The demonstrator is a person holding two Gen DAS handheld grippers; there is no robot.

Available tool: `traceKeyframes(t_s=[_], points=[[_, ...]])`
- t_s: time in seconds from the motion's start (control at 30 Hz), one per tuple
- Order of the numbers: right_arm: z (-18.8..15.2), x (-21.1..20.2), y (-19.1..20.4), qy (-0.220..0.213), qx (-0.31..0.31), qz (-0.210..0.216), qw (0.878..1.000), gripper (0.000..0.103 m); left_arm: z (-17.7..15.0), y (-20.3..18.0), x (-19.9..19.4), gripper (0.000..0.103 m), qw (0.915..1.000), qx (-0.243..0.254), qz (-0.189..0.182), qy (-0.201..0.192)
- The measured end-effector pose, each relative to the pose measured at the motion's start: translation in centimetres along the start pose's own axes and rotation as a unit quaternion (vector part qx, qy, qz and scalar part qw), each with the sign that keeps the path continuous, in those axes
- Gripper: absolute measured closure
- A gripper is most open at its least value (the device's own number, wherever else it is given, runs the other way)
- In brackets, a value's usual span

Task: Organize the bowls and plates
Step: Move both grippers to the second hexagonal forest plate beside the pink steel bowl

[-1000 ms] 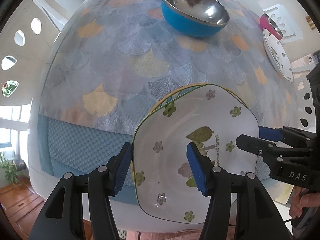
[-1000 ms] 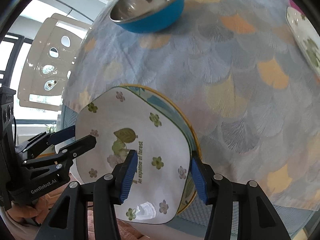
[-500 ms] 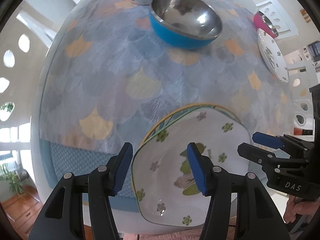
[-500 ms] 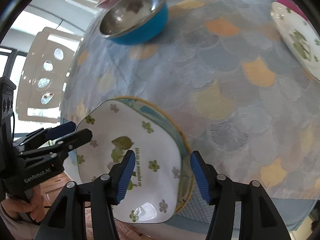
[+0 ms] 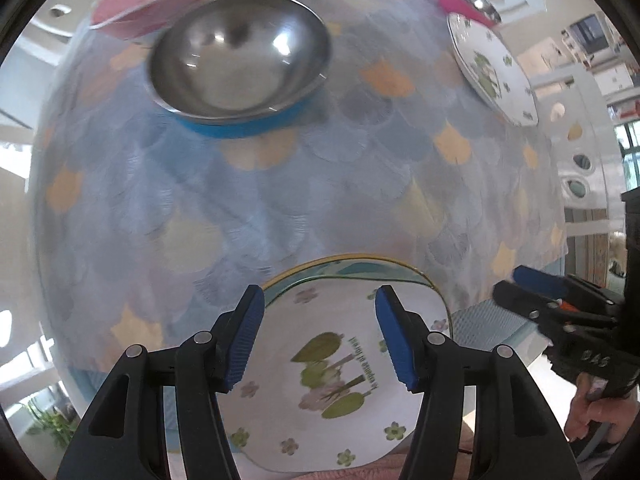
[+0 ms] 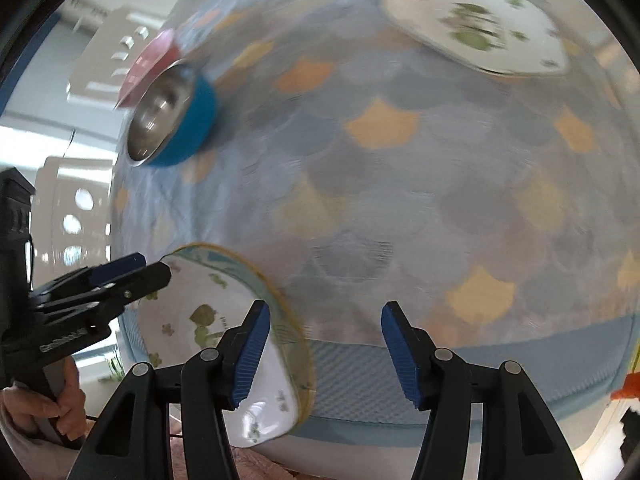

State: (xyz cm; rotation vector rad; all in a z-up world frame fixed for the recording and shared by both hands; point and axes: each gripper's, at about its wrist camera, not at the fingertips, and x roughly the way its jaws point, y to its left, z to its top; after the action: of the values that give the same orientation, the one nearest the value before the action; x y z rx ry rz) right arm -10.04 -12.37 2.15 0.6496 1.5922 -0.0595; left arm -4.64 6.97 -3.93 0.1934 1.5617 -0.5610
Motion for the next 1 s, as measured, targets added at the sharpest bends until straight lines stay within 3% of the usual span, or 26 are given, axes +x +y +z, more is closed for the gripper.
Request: traceKeyframes(t_s=[0.13,0.47,0.7,1.0], points=[[0.1,-0.7,-3.3,-0.007,0.032,0.0,0.999,0.047,0.7,-1.4,0.5,0.045,0.9998,0.009,0.018,-0.007],[4.2,-2.0,-10.0,-0.009,0.037,0.03,0.999,0.046,3.0,-2.9,-1.6,0.045,0.9954,-0.066,0.058,-0.039],[9.0,-3.9,-12.9,-0.016,0.006,0.053,0.998,0.046,7.3,-5.5,-3.7,0.045,0.9912,-0.102,0.04,-0.074],[14.7,-7.8,-17.8,-0.067,0.011,0.045,0.997,0.039,14.4,-12.0,-2.4,0.045,0.994,-0.065,0.012,-0.087]])
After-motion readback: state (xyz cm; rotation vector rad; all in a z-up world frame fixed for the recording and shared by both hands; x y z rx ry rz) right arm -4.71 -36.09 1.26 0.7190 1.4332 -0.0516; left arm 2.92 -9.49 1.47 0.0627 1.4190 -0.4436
